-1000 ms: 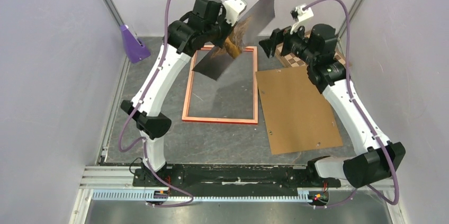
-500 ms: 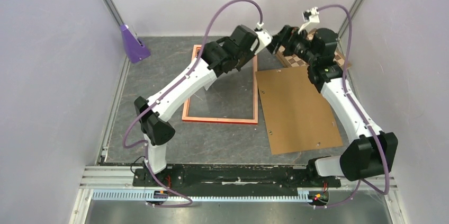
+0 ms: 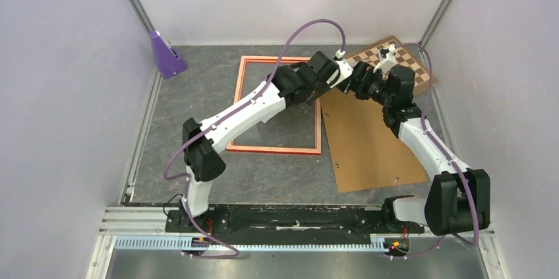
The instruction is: Put the photo into the frame
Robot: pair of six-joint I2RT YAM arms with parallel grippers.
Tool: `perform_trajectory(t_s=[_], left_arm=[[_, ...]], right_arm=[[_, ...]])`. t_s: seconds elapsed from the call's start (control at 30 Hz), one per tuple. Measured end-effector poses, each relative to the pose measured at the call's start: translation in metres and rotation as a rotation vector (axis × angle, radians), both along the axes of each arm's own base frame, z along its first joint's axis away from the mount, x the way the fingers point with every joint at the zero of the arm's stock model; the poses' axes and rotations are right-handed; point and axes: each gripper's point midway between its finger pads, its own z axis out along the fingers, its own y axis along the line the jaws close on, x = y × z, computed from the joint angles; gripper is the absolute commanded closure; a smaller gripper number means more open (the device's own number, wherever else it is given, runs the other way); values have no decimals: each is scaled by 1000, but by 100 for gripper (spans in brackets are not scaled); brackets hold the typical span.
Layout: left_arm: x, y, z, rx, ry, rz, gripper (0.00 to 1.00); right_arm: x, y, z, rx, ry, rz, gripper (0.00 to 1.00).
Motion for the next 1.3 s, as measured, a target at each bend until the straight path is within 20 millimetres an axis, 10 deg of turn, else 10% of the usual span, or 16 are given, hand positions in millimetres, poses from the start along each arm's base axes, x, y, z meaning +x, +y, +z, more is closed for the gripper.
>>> perform_trajectory(t_s=[0.4, 0.73, 1.3], left_arm=[[-34, -34, -35, 33, 54, -72, 98], [-49, -65, -88, 82, 115, -74, 98], [-54, -87, -97, 69, 121, -84, 98]], right_arm=[[-4, -14, 0, 37, 2, -40, 10], [-17, -34, -55, -4, 119, -126, 18], [-26, -59, -101, -102, 186, -220, 45]])
